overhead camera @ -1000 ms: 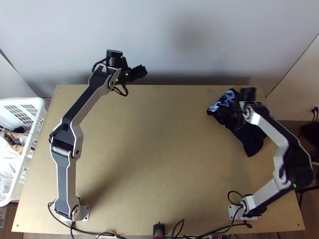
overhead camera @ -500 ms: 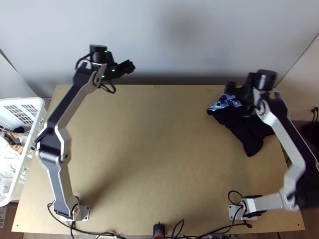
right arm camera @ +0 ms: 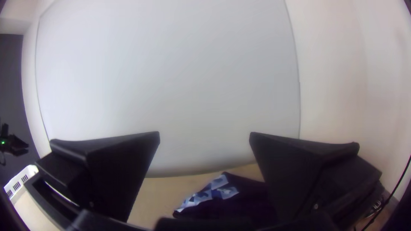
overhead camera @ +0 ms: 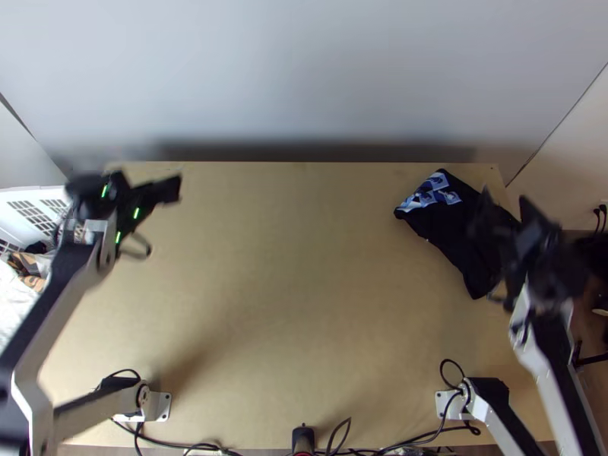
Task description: Fold the t-shirt
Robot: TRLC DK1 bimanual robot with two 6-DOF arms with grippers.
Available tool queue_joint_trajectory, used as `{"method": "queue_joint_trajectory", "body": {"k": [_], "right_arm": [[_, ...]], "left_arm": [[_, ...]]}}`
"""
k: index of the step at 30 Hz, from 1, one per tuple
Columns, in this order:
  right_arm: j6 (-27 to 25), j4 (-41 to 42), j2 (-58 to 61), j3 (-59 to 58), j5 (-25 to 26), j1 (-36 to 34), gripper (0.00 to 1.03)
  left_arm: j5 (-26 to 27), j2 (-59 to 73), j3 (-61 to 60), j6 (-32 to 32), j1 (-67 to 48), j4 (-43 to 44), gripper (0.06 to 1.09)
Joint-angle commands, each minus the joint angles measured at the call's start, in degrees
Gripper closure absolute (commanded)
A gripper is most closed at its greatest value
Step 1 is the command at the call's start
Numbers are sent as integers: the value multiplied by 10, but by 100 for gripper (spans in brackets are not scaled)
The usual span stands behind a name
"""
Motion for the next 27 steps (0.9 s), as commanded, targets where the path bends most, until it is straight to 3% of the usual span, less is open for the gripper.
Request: {"method": "queue_joint_trajectory", "body": {"k": [1, 5, 7, 11, 17, 23, 27], "right_arm": [[-6, 48, -232, -221, 1, -7, 5], [-30, 40, -382, -306, 1, -7, 5], [-29, -17, -425, -306, 1, -5, 5], [-21, -70, -429, -306, 1, -7, 5], [33, -160, -451, -306, 1, -1, 5], [59, -218, -452, -306, 0, -2, 5], [90, -277, -451, -306, 1, 1, 5]], "left_arm": [[2, -223, -265, 47, 71, 62, 11], [4, -296, -346, 76, 109, 82, 11], [5, -337, -378, 91, 116, 88, 11], [8, -408, -434, 95, 116, 89, 11], [9, -535, -512, 100, 117, 83, 11], [9, -693, -530, 115, 116, -59, 11], [5, -691, -530, 122, 132, -68, 11]]}}
